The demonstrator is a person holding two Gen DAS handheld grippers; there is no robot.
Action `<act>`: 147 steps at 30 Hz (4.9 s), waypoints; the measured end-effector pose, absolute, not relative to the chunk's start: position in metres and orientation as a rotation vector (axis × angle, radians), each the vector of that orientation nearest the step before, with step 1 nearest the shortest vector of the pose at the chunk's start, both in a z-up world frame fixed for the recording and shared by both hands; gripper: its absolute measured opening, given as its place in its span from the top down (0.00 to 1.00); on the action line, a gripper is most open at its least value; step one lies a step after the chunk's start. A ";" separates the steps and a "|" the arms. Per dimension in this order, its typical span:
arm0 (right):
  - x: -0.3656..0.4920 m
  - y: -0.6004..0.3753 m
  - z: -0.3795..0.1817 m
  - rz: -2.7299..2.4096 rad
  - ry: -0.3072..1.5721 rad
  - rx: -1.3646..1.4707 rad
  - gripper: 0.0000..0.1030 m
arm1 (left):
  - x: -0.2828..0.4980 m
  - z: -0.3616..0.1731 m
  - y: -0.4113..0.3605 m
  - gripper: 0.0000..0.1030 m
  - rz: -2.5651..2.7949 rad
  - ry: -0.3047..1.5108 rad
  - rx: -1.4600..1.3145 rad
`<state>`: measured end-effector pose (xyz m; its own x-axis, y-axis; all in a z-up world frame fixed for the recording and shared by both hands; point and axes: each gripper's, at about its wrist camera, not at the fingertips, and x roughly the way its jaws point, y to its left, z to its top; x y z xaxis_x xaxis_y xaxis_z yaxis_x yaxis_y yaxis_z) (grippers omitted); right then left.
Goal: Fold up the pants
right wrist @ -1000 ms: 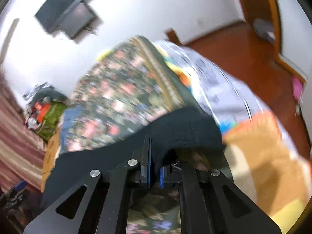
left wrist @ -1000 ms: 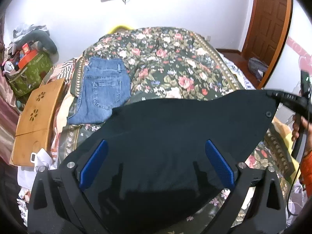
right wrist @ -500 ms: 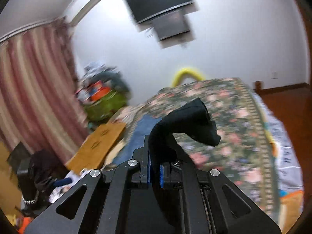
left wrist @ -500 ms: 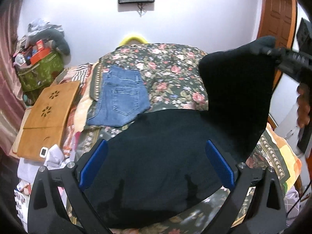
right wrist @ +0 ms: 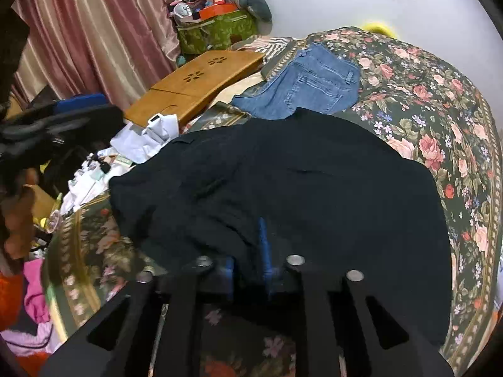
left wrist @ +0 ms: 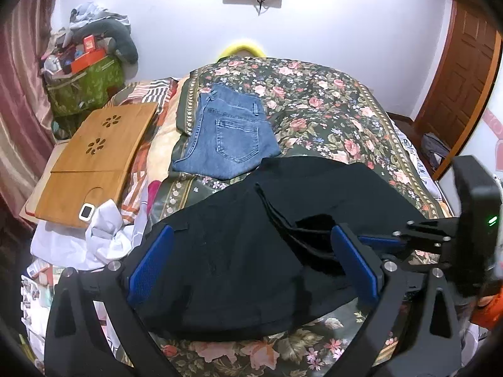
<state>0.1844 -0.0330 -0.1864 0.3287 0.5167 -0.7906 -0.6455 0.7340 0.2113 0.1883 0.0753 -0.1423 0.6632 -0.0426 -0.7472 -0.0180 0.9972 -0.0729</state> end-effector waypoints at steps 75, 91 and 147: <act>0.236 -0.150 -0.222 0.544 1.062 -0.073 0.36 | 0.278 -0.221 0.024 0.15 -0.124 1.073 0.076; 0.206 -0.151 -0.196 0.432 0.986 -0.080 0.33 | 0.217 -0.186 0.053 0.15 0.015 0.952 0.070; 0.198 -0.031 -0.203 0.675 0.965 -0.187 0.30 | 0.210 -0.249 0.199 0.70 0.149 1.142 -0.601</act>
